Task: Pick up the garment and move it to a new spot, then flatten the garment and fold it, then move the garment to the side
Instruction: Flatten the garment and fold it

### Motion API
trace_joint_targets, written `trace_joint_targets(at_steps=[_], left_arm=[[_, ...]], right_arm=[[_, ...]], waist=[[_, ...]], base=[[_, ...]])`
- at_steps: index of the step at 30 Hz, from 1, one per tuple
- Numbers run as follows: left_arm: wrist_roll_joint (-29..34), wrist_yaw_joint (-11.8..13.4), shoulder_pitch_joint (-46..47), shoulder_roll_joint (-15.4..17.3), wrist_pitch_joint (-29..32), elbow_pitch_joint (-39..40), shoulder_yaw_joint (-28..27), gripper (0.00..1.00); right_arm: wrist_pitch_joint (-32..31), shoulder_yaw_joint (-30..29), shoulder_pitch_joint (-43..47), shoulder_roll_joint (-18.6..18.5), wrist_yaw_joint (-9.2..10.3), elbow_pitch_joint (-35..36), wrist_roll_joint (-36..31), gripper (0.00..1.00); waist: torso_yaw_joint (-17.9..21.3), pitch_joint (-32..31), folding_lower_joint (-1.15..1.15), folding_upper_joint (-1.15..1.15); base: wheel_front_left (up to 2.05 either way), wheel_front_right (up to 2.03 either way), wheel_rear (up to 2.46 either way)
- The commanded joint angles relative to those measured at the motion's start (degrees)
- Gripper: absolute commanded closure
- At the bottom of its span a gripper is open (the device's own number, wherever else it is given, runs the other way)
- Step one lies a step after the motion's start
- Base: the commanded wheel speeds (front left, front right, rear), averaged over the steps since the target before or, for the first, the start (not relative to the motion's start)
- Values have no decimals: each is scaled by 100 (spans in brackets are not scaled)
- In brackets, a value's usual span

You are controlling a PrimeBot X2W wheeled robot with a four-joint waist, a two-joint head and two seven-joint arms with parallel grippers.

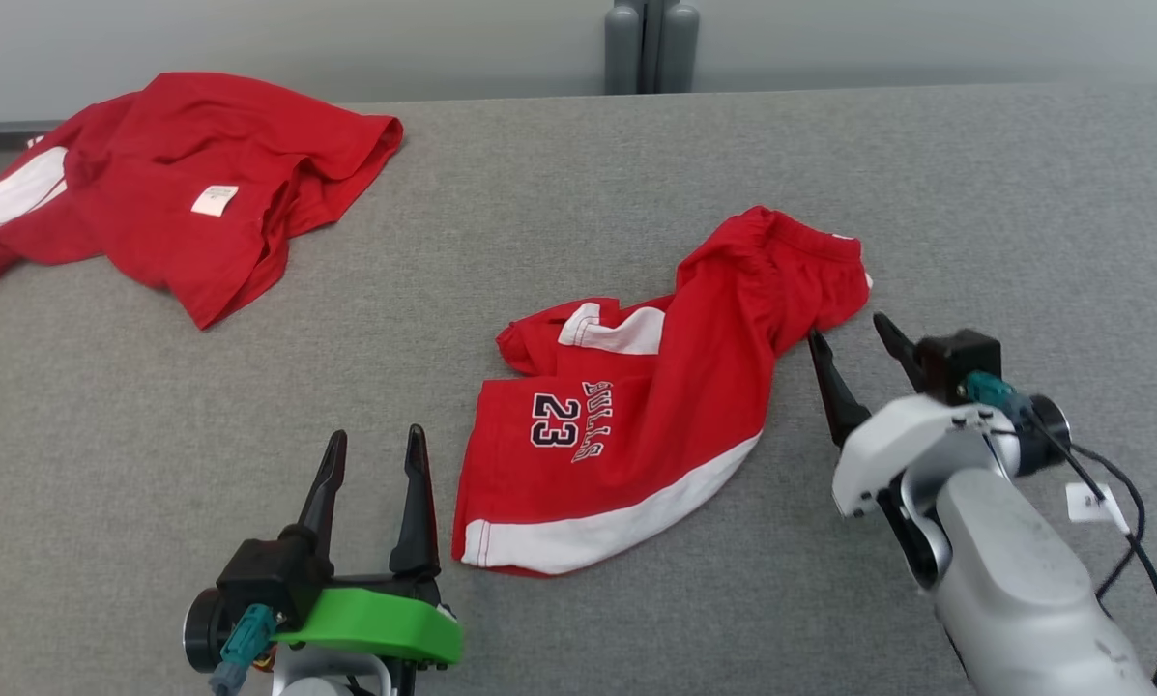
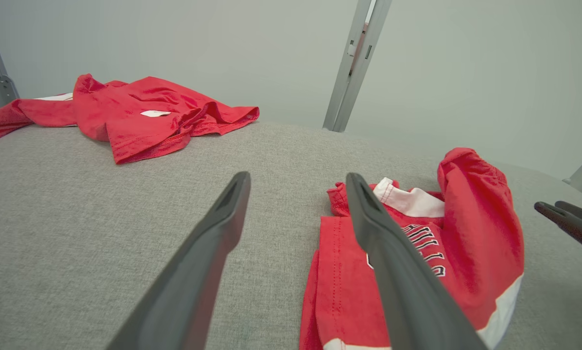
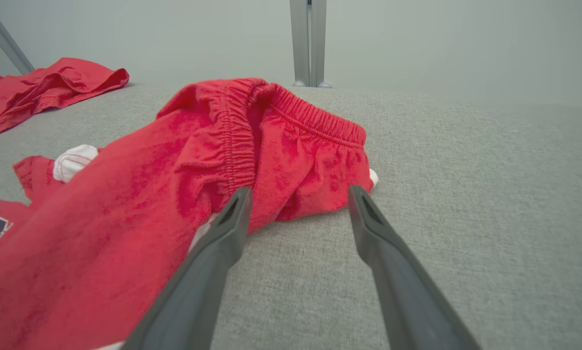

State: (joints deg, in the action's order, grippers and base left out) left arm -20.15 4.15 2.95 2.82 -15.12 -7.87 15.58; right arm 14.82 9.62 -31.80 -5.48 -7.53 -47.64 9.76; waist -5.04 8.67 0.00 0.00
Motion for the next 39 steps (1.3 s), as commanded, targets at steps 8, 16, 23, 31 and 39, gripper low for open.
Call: trace_joint_targets(at_steps=[8,16,23,31,39], left_arm=[[94,-60,-20,13,-5,18,-36,0],[123,-93,130,13,-4,-29,-13,0],[73,-61,176,13,-4,-30,-23,0],[71,-15,116,13,-5,0,-93,0],[71,-37,10,13,-5,-6,-121,0]], right_arm=[[37,-21,986,-4,8,684,54,0],[-84,395,607,198,8,545,93,0],[-180,916,204,239,8,4,446,47],[-22,708,-103,242,8,-431,422,100],[35,-692,487,246,8,131,-637,100]], waist=[[281,-11,0,0],[71,113,0,0],[-196,178,0,0],[-174,170,0,0],[181,74,0,0]], base=[[0,0,0],[0,0,0],[0,0,0],[0,0,0],[0,0,0]])
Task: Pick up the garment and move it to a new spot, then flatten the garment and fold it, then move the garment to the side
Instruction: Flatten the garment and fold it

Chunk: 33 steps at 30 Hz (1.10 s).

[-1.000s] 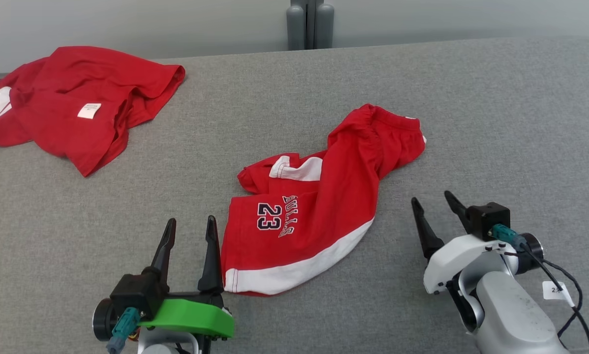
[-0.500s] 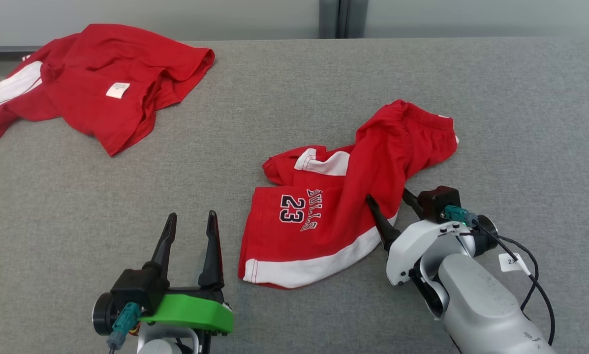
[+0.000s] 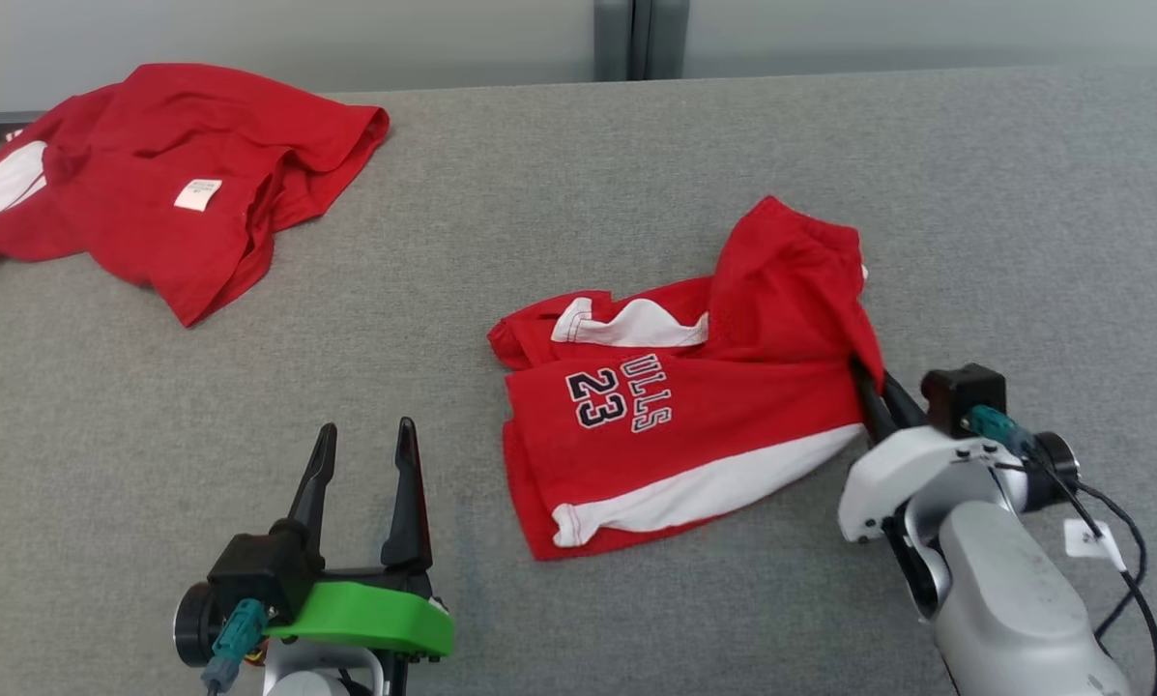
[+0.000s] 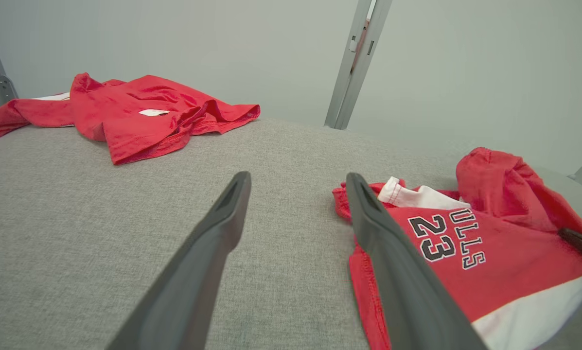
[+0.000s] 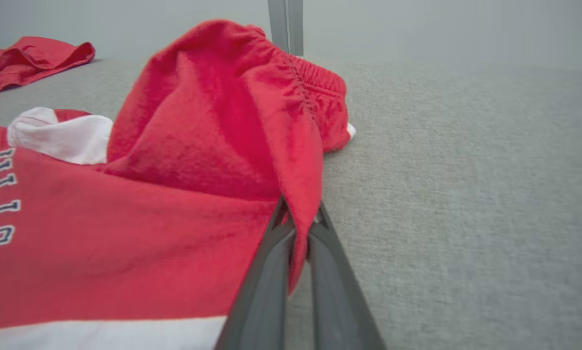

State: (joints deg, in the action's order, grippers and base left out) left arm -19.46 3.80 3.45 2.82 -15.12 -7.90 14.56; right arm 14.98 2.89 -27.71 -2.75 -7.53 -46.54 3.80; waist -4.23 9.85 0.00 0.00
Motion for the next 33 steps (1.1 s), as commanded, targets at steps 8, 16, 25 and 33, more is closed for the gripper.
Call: trace_joint_targets(at_steps=[8,16,25,33], left_arm=[[-10,3,-64,13,-5,13,-17,0],[-18,-47,54,13,-5,-50,49,0],[-44,-34,-11,13,-5,-92,90,0],[-55,27,-178,13,-5,-49,66,0]], right_arm=[[-254,-817,1243,-17,8,1443,-581,100],[-823,-257,1535,-19,8,2084,-411,100],[-947,594,1191,-19,8,1886,-60,0],[-692,931,1386,-28,8,2084,295,0]], waist=[[271,-53,0,0],[154,-46,0,0],[-61,-165,0,0],[62,-355,0,0]], base=[[0,0,0],[0,0,0],[0,0,0],[0,0,0]])
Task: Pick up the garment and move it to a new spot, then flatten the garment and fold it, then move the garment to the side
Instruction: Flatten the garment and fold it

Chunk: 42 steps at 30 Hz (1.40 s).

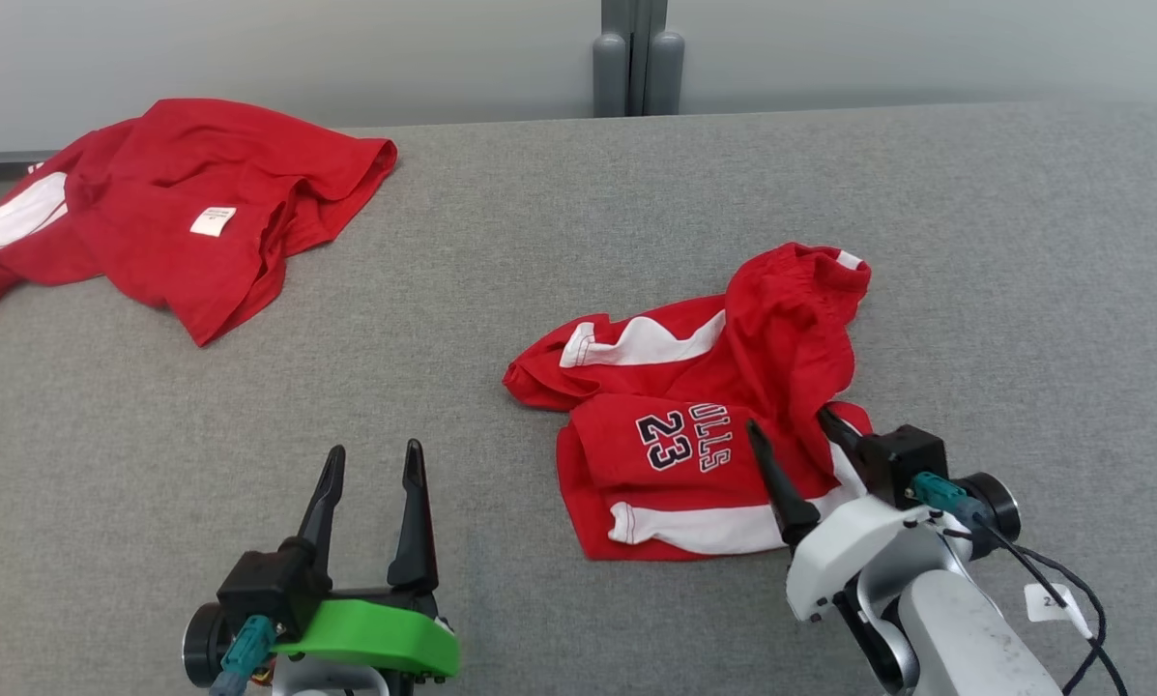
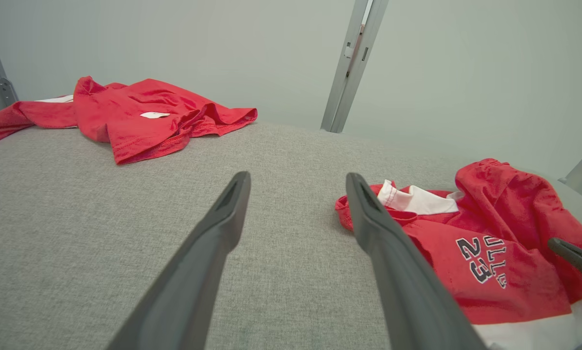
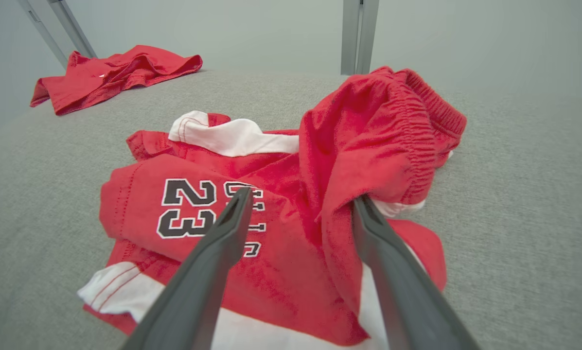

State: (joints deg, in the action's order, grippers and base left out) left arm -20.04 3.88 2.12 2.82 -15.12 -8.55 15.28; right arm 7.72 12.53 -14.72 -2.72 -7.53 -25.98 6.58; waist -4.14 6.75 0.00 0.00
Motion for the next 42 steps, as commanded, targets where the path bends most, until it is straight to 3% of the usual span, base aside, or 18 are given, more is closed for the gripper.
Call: trace_joint_targets(at_steps=[1,5,10,21,35,36,37,38,40,42], left_arm=[[6,17,-65,13,-5,21,-12,0],[12,21,-149,13,-5,48,4,0],[15,-18,-80,13,-5,66,53,0],[59,-21,120,13,-5,47,65,0],[75,-61,195,13,-5,49,18,0],[80,-59,201,13,-5,48,20,0],[79,-53,207,13,-5,48,19,0],[81,-48,212,13,-5,50,17,0],[88,-45,222,13,-5,47,14,0],[89,-47,232,13,-5,45,19,0]], right_arm=[[80,-122,129,-32,8,144,21,0],[123,-835,390,-28,8,784,-151,0],[-141,-1345,385,-16,8,986,-493,0],[-356,-1726,-401,-488,8,-459,-1428,0],[171,-561,-1468,-595,8,-1939,-879,0],[191,-442,-1533,-608,8,-2014,-831,14],[234,-286,-1605,-611,8,-2097,-767,39],[254,-168,-1662,-619,8,-2160,-707,52],[300,105,-1797,-676,8,-2303,-582,60],[352,283,-1925,-734,8,-2432,-451,77]], waist=[[88,-67,0,0],[189,-103,0,0],[150,-36,0,0],[-292,203,0,0],[-477,342,0,0],[-478,348,0,0],[-475,356,0,0],[-469,363,0,0],[-459,380,0,0],[-452,390,0,0]], base=[[0,0,0],[0,0,0],[0,0,0],[0,0,0],[0,0,0],[0,0,0],[0,0,0],[0,0,0],[0,0,0],[0,0,0]])
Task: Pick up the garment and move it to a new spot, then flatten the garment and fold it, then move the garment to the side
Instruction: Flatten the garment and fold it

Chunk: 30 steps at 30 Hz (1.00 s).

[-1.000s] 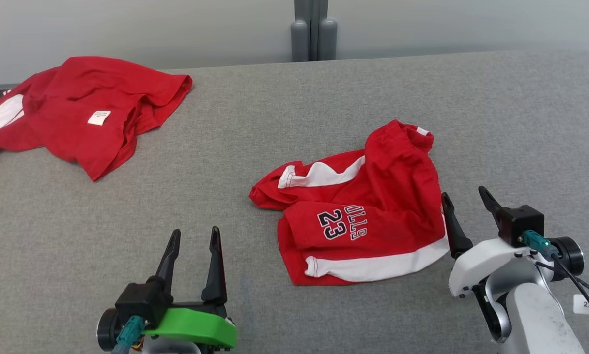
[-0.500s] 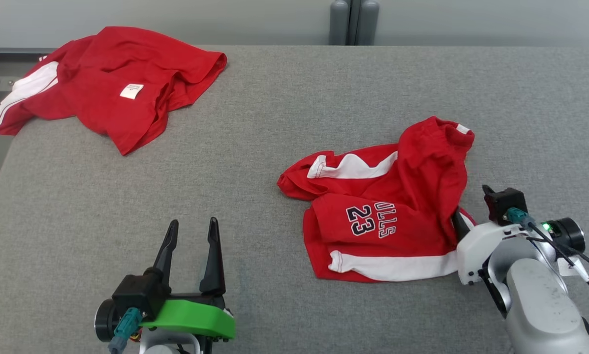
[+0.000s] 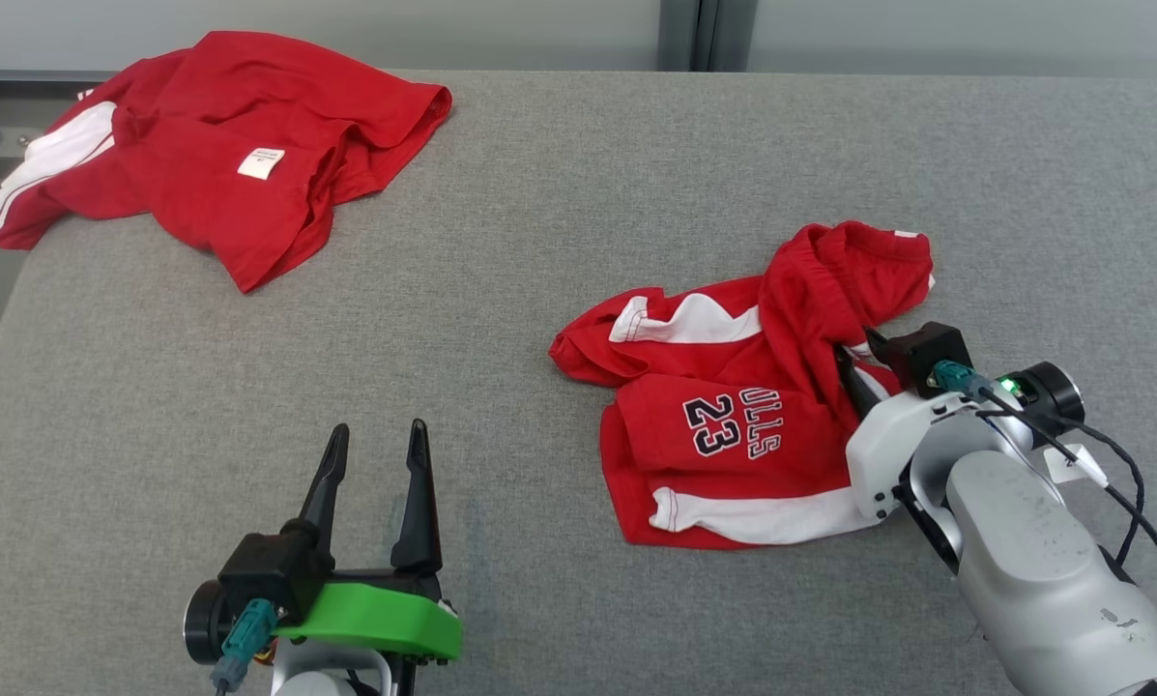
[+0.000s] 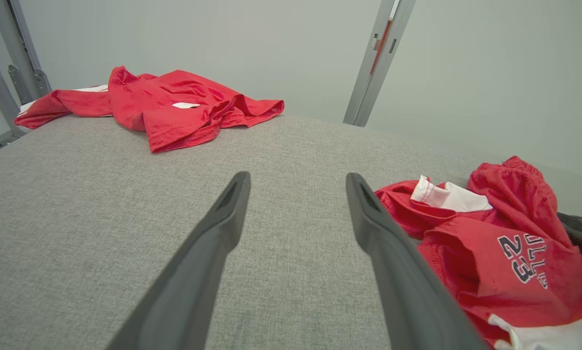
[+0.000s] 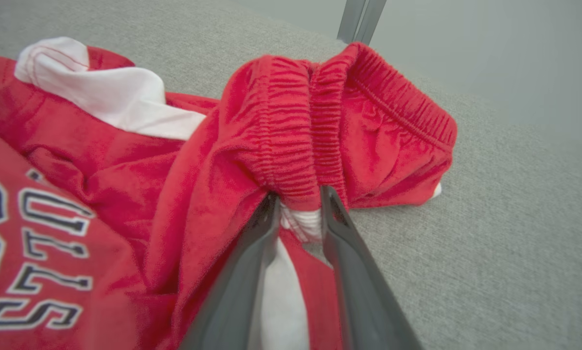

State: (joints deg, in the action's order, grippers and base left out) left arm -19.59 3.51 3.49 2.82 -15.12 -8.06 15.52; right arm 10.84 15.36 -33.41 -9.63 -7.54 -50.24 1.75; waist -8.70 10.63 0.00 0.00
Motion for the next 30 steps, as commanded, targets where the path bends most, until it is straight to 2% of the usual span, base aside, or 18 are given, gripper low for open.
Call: trace_joint_targets(at_steps=[1,2,7,15,21,30], left_arm=[[49,-10,98,13,-5,-5,-5,0],[52,-8,98,13,-5,-2,-11,0],[42,30,44,13,-5,1,-68,0],[-1,33,-90,13,-5,17,-86,0],[-35,46,-83,13,-5,43,-59,0],[-56,49,-3,13,-5,12,-62,0]], right_arm=[[57,68,-115,-60,9,-67,83,94],[99,124,-160,-79,9,-116,147,100],[225,-9,-186,-149,10,-204,371,100],[110,-926,371,-232,9,69,530,100],[-490,-1549,1111,-281,9,811,600,100],[-1189,-1850,1787,-216,9,1860,701,100]], waist=[[7,4,0,0],[17,6,0,0],[156,-62,0,0],[549,-234,0,0],[745,-224,0,0],[779,-184,0,0]], base=[[0,0,0],[0,0,0],[0,0,0],[0,0,0],[0,0,0],[0,0,0]])
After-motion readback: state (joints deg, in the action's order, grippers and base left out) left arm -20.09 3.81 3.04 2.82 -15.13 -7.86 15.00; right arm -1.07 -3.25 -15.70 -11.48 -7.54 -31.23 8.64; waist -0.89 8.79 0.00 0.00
